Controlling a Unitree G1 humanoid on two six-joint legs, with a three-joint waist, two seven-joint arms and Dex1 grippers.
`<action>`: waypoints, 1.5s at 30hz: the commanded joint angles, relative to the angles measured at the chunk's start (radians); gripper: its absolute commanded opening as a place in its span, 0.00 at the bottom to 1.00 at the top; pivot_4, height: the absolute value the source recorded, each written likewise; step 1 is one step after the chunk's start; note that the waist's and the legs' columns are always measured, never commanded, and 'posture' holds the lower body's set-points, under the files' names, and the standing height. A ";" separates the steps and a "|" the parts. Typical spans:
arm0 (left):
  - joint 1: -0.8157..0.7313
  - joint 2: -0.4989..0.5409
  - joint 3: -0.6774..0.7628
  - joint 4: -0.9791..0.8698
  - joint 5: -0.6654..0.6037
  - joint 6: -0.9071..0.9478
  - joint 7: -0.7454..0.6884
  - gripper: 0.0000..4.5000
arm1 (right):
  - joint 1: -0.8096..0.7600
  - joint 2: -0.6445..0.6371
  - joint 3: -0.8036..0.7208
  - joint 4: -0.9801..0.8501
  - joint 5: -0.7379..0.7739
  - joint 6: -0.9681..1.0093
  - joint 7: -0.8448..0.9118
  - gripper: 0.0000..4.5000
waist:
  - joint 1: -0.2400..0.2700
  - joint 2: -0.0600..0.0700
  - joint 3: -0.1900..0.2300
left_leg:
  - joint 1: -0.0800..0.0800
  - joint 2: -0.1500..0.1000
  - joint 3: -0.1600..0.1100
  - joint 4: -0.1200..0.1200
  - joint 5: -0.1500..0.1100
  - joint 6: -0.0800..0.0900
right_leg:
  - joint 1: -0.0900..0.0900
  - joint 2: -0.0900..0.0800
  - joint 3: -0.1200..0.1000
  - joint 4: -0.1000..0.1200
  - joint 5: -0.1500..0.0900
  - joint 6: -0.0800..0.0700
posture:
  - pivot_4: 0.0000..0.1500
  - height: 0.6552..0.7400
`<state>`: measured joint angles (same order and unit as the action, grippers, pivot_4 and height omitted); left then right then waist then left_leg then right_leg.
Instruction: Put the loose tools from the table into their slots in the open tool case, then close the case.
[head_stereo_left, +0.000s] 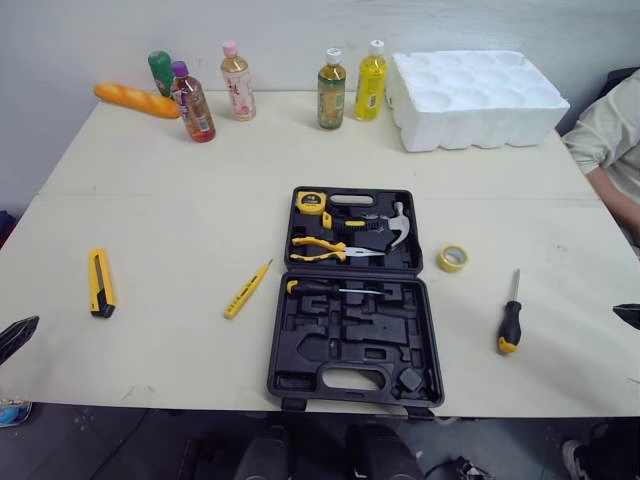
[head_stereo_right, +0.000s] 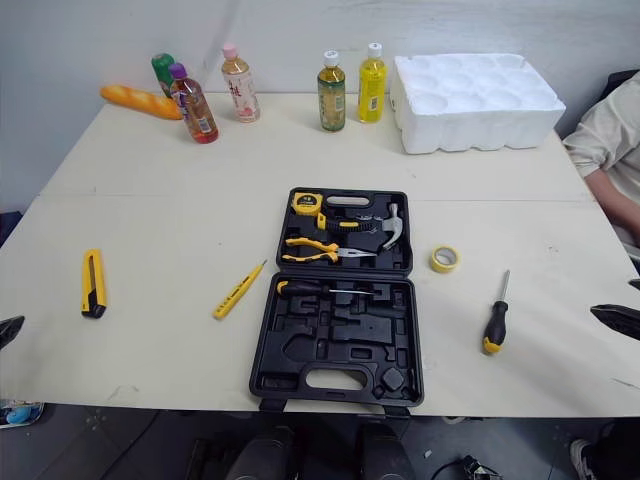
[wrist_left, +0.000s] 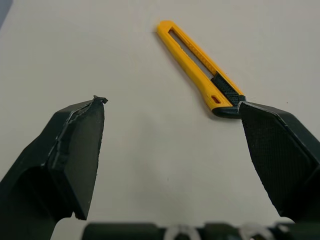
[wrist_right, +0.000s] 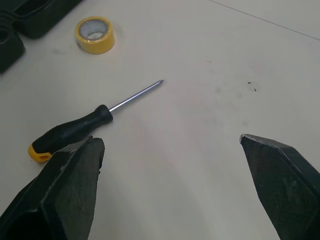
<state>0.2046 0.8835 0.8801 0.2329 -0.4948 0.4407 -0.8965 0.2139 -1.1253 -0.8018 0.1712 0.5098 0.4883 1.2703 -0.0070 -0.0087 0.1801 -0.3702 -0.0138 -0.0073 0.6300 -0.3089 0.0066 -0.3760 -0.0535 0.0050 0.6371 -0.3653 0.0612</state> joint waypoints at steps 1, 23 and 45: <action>-0.053 0.046 -0.080 -0.133 -0.070 0.059 -0.069 1.00 | 0.070 0.072 -0.093 -0.212 0.073 0.082 -0.018 1.00 | 0.004 0.000 0.000 | 0.000 0.000 0.000 0.000 0.000 0.000 | 0.000 0.000 0.000 0.000 0.000 0.000 | 1.00 1.00; -0.887 -0.221 -1.000 -0.376 -0.142 0.148 -0.401 1.00 | 0.173 0.803 0.203 -1.175 0.164 0.477 -1.164 1.00 | 0.000 -0.001 -0.001 | 0.000 0.001 0.001 0.006 0.011 -0.014 | 0.000 0.005 0.001 0.011 0.001 0.003 | 1.00 1.00; -1.037 -0.437 -1.085 -0.245 -0.051 0.076 -0.414 1.00 | 0.021 0.941 0.467 -0.924 -0.189 0.371 -1.400 1.00 | -0.021 -0.001 -0.002 | -0.002 0.004 0.002 0.013 0.012 -0.013 | -0.003 0.009 0.003 0.018 0.001 0.003 | 1.00 1.00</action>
<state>-0.8162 0.4498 -0.2075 -0.0177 -0.5502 0.5306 -1.3108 0.2300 -0.1777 -0.3315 -0.7416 0.3380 0.8874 -0.1390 -0.0284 -0.0095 0.1784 -0.3720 -0.0102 -0.0046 0.6434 -0.2971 -0.0065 -0.3786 -0.0444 0.0085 0.6553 -0.3645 0.0646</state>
